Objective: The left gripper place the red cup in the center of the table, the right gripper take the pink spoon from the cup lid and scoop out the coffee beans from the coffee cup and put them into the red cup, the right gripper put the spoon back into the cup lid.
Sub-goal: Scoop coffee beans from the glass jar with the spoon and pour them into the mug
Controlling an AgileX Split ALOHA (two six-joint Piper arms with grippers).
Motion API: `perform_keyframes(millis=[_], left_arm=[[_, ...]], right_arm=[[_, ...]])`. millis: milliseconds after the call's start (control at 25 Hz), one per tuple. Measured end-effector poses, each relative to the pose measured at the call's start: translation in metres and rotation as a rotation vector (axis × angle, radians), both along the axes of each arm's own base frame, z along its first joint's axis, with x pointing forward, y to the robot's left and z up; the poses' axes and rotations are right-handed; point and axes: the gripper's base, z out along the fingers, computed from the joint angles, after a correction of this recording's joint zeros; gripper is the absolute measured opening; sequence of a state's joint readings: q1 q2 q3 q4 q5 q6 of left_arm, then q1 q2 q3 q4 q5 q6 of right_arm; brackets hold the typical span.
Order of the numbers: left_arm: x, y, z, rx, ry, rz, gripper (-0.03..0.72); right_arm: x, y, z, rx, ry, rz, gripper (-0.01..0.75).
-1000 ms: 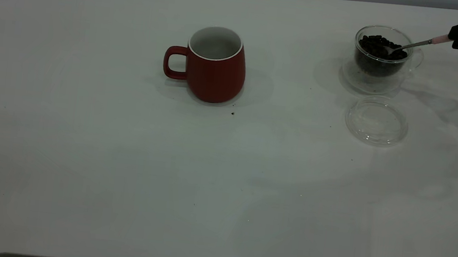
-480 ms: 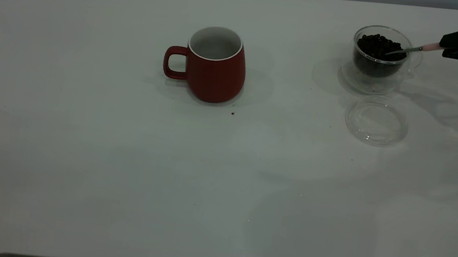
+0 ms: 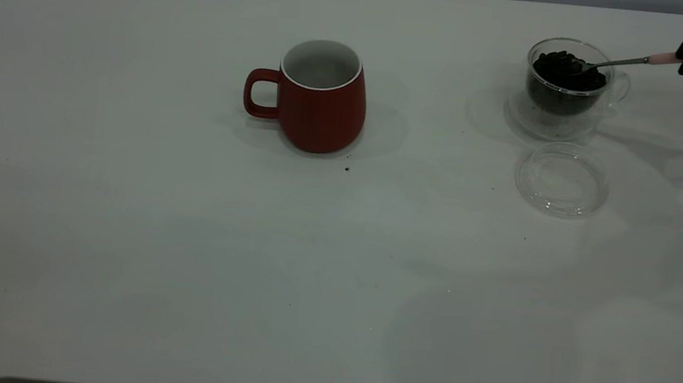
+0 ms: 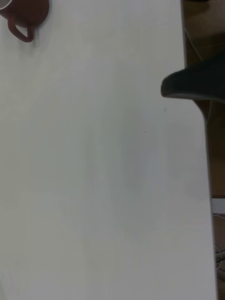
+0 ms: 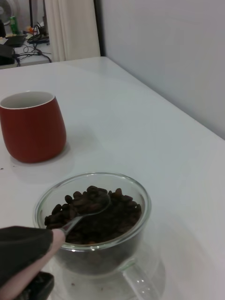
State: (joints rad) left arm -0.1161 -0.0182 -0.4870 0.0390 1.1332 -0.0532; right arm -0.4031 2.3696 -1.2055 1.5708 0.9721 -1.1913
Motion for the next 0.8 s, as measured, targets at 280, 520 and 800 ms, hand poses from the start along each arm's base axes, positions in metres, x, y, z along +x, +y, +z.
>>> perform_keyframes(millis=[280,520,800], left_arm=[[0.000,0.000,0.000,0.000,0.000,0.000,0.463],[0.000,0.000,0.000,0.000,0.000,0.000,0.463],[0.000,0.000,0.000,0.000,0.000,0.000,0.463]], right_arm=[[-0.003,-0.002,0.000,0.005,0.005,0.024,0.108],[-0.007,-0.014,0.003,0.040,-0.007,0.007,0.108],[-0.008,-0.013,0.000,0.123,-0.020,-0.002,0.108]])
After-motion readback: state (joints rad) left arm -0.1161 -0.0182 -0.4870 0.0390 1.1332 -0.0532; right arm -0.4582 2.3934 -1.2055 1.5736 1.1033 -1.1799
